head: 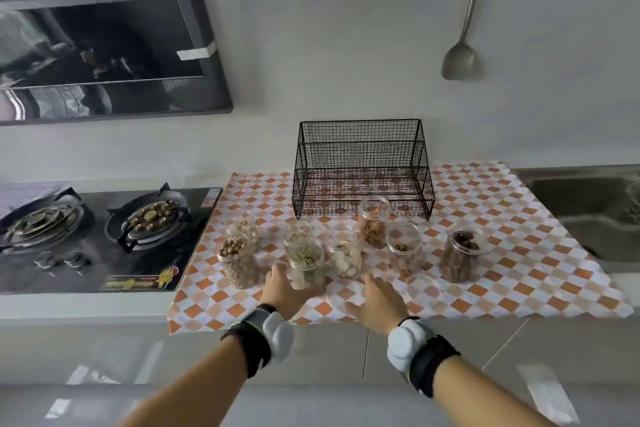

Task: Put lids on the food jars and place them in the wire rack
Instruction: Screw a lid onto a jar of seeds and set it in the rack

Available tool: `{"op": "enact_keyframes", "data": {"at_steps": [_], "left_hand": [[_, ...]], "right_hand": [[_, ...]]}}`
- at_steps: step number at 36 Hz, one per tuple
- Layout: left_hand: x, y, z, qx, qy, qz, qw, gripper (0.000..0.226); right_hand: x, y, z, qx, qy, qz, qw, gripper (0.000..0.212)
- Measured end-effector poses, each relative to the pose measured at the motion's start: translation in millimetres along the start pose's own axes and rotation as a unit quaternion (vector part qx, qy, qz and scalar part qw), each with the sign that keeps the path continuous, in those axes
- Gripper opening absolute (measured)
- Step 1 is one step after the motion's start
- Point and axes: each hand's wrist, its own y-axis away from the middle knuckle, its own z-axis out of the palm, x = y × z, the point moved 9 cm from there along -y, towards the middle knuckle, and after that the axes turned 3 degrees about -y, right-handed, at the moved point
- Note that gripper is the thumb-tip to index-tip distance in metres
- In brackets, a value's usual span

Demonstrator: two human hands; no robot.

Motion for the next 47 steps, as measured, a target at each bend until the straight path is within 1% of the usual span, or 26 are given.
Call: {"op": "enact_keyframes", "data": {"at_steps": [4, 7, 8, 11, 15, 17, 20, 21, 24, 25, 29, 31, 33, 35, 37, 40, 42, 46, 47], "left_hand": [[-10, -17, -1, -0.011, 0.022, -0.024, 0.999, 0.111], [-17, -30, 5, -0.027, 0.02, -0.028, 0.999, 0.118], [-19, -44, 7, -0.043, 0.023, -0.023, 0.999, 0.122], [-19, -48, 11, -0.048, 0.041, 0.0, 0.998, 0.141], [-17, -52, 15, -0.047, 0.072, 0.022, 0.996, 0.145], [-18, -61, 17, -0.058, 0.086, 0.03, 0.994, 0.14], [-16, -65, 19, -0.06, 0.088, 0.046, 0.993, 0.119], [-18, -69, 20, -0.061, 0.09, 0.052, 0.993, 0.116], [-20, -77, 22, -0.061, 0.093, 0.06, 0.992, 0.106], [-19, -80, 22, -0.064, 0.095, 0.07, 0.991, 0.104], [-16, -95, 24, -0.075, 0.107, 0.094, 0.987, 0.112], [-16, -100, 26, -0.078, 0.107, 0.105, 0.986, 0.111], [-16, -100, 27, -0.072, 0.11, 0.113, 0.985, 0.107], [-16, -100, 27, -0.069, 0.111, 0.118, 0.984, 0.102], [-15, -102, 27, -0.071, 0.108, 0.126, 0.984, 0.096], [-13, -101, 26, -0.073, 0.109, 0.147, 0.98, 0.086], [-11, -99, 25, -0.072, 0.105, 0.158, 0.979, 0.081], [-5, -94, 19, -0.07, 0.106, 0.177, 0.976, 0.079], [-2, -93, 18, -0.068, 0.102, 0.183, 0.976, 0.079]], "right_hand": [[0, -8, 7, 0.001, -0.021, 0.034, 0.999, 0.079], [0, -12, 17, -0.012, -0.039, 0.065, 0.997, 0.085], [-2, -22, 22, -0.012, -0.042, 0.079, 0.996, 0.088], [-1, -23, 29, -0.031, -0.046, 0.111, 0.992, 0.092], [1, -29, 39, -0.034, -0.053, 0.143, 0.988, 0.088], [0, -33, 46, -0.038, -0.061, 0.164, 0.984, 0.09], [1, -33, 51, -0.038, -0.067, 0.19, 0.979, 0.094], [1, -35, 55, -0.034, -0.066, 0.202, 0.977, 0.096], [0, -36, 66, -0.043, -0.062, 0.232, 0.97, 0.105], [-1, -38, 70, -0.045, -0.059, 0.243, 0.967, 0.11], [-3, -48, 75, -0.031, -0.05, 0.275, 0.96, 0.119], [-3, -52, 74, -0.017, -0.042, 0.29, 0.956, 0.118], [-6, -52, 76, -0.024, -0.024, 0.297, 0.954, 0.115], [-6, -52, 80, -0.03, -0.011, 0.299, 0.954, 0.111], [-5, -52, 80, -0.019, -0.008, 0.305, 0.952, 0.105], [-3, -52, 78, 0.004, -0.015, 0.31, 0.95, 0.098], [-3, -52, 75, 0.004, -0.019, 0.311, 0.95, 0.097], [-5, -51, 70, 0.014, -0.046, 0.3, 0.953, 0.093], [-3, -50, 69, 0.018, -0.059, 0.294, 0.954, 0.095]]}}
